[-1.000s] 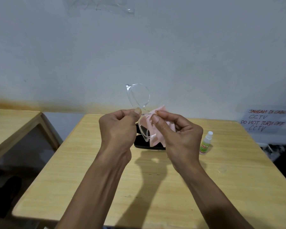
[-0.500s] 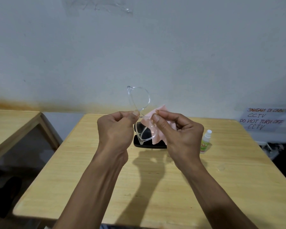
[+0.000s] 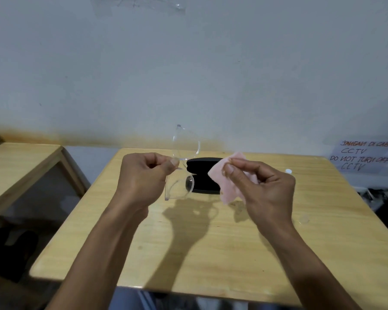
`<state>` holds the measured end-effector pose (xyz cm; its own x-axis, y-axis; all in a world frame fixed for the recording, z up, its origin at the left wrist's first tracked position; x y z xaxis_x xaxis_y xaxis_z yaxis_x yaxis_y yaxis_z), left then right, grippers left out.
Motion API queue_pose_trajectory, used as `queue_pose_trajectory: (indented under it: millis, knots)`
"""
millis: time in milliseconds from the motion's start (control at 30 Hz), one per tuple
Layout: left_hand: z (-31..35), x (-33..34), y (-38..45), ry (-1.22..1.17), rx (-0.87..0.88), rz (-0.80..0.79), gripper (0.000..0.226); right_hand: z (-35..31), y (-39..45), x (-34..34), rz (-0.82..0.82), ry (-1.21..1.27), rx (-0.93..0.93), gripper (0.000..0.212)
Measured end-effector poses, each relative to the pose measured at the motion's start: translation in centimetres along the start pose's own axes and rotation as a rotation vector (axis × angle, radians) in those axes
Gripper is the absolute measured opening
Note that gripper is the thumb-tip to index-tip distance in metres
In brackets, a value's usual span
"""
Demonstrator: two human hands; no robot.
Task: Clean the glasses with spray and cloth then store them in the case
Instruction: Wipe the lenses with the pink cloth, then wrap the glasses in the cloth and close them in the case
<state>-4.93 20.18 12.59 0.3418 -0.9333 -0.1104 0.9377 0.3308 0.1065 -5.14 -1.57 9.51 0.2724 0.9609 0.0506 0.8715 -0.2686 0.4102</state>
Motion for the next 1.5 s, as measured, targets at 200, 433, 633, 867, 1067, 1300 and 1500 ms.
queue_pose_trajectory:
  millis: [200, 433, 633, 867, 1067, 1300, 1500]
  knots:
    - [-2.8, -4.0, -1.0, 0.563, 0.131, -0.099, 0.017, 0.3, -1.2, -2.2, 0.051, -0.087, 0.023, 0.016]
    - [-6.2, -4.0, -3.4, 1.071, 0.463, -0.254, 0.012, 0.8, -3.0, -3.5, 0.065, -0.127, 0.047, 0.016]
    - [-9.1, -3.9, -3.6, 1.133, 0.520, -0.317, 0.015, 1.7, -4.5, -3.7, 0.064, -0.144, 0.104, 0.016]
    - [-9.9, -4.5, -2.6, 1.088, 0.468, -0.309, 0.020, 2.2, -5.3, -3.6, 0.062, -0.132, 0.159, 0.015]
    - [-7.0, -4.5, -3.8, 0.708, 0.418, -0.150, 0.055, 2.2, -5.3, -3.2, 0.021, -0.003, 0.254, 0.013]
    - [-4.2, 3.6, -7.0, 0.051, 0.110, -0.317, 0.012, 1.3, -5.0, -2.1, -0.083, 0.323, 0.435, 0.014]
    - [-4.4, 5.7, -6.5, -0.168, 0.018, -0.188, 0.008, 2.1, -4.4, -3.2, -0.081, 0.350, 0.495, 0.028]
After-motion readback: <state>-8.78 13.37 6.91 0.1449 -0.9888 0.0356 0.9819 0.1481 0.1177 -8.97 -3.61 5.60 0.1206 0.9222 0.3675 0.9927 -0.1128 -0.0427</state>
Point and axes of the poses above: each hand's wrist, its own y-axis towards the middle knuckle, its own x-axis out of the palm, z = x × y, the point moved 3 cm from there along y, towards the middle knuckle, and after that the axes turned 4 degrees about -y, right-handed, at the moved point
